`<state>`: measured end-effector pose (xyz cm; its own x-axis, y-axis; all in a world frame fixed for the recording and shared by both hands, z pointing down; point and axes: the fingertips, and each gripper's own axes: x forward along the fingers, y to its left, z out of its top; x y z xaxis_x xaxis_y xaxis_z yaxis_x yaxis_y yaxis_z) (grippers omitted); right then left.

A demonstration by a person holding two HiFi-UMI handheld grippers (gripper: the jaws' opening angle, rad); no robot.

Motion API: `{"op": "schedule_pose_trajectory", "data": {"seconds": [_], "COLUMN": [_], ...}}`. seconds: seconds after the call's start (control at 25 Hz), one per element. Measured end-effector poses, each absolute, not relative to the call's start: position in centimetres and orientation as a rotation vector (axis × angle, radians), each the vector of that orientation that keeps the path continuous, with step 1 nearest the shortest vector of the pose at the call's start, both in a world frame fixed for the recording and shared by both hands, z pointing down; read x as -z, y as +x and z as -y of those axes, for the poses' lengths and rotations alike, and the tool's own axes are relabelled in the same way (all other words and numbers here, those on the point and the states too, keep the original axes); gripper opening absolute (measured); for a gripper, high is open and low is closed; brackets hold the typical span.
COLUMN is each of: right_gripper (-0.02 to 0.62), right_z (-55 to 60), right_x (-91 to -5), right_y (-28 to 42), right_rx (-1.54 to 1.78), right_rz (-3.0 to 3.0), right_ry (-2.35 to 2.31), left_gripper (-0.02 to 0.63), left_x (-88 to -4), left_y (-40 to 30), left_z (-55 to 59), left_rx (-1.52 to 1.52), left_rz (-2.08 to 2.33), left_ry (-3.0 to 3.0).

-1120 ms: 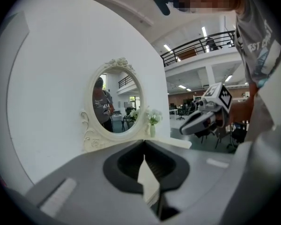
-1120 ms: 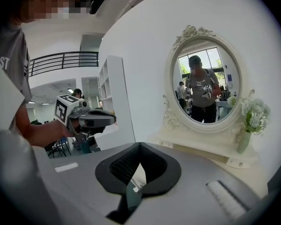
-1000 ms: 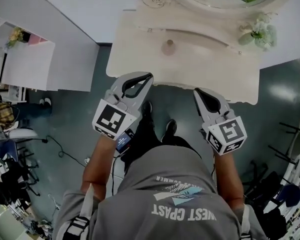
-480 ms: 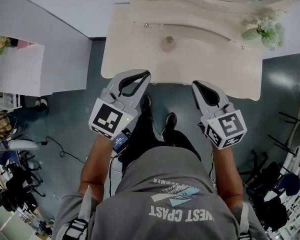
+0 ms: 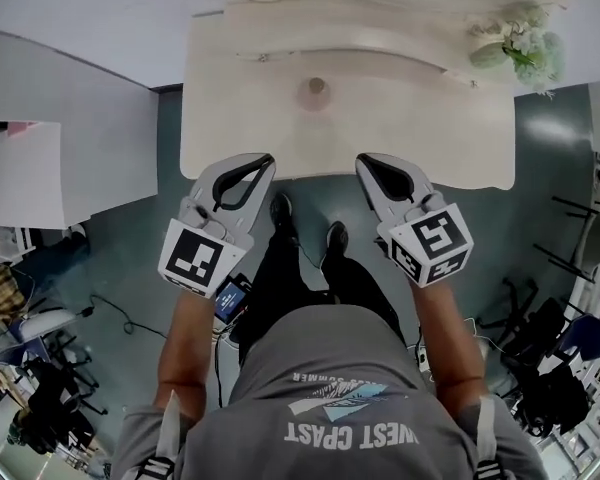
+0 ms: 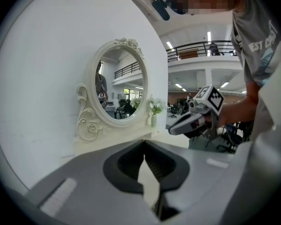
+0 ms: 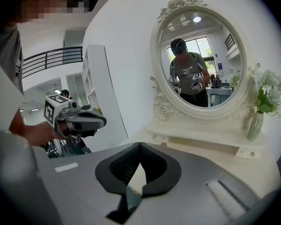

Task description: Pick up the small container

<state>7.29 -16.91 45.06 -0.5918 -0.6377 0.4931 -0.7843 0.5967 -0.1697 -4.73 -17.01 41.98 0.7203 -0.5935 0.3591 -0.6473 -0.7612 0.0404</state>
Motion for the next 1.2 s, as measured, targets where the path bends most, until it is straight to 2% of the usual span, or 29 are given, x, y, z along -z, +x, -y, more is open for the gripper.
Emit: {"op": "schedule_pose_trajectory", "data": {"seconds": [0.56, 0.88, 1.2], "right_gripper": [0.003, 0.030, 0.088], "right_z": [23.2, 27.1, 30.0], "right_x": [-50.8, -54.3, -57.8], "right_y": [6.5, 5.8, 5.5], "right_rx": [-0.542, -0.536, -0.519], "right_rz": [2.407, 2.391, 2.365], "right_ry": [1.147, 1.147, 1.145], "left_gripper": [0.003, 0.003, 0.003], "left_x": [-47.1, -49.3, -51.6], "left_y": [-5.7, -6.0, -6.2], "left_z": [19.7, 21.4, 22.5], "left_rx": [-0.544, -0.555, -0.567], "left_rz": [0.951, 0.939, 0.936], "left_ry": [2.690, 2.662, 2.634]}}
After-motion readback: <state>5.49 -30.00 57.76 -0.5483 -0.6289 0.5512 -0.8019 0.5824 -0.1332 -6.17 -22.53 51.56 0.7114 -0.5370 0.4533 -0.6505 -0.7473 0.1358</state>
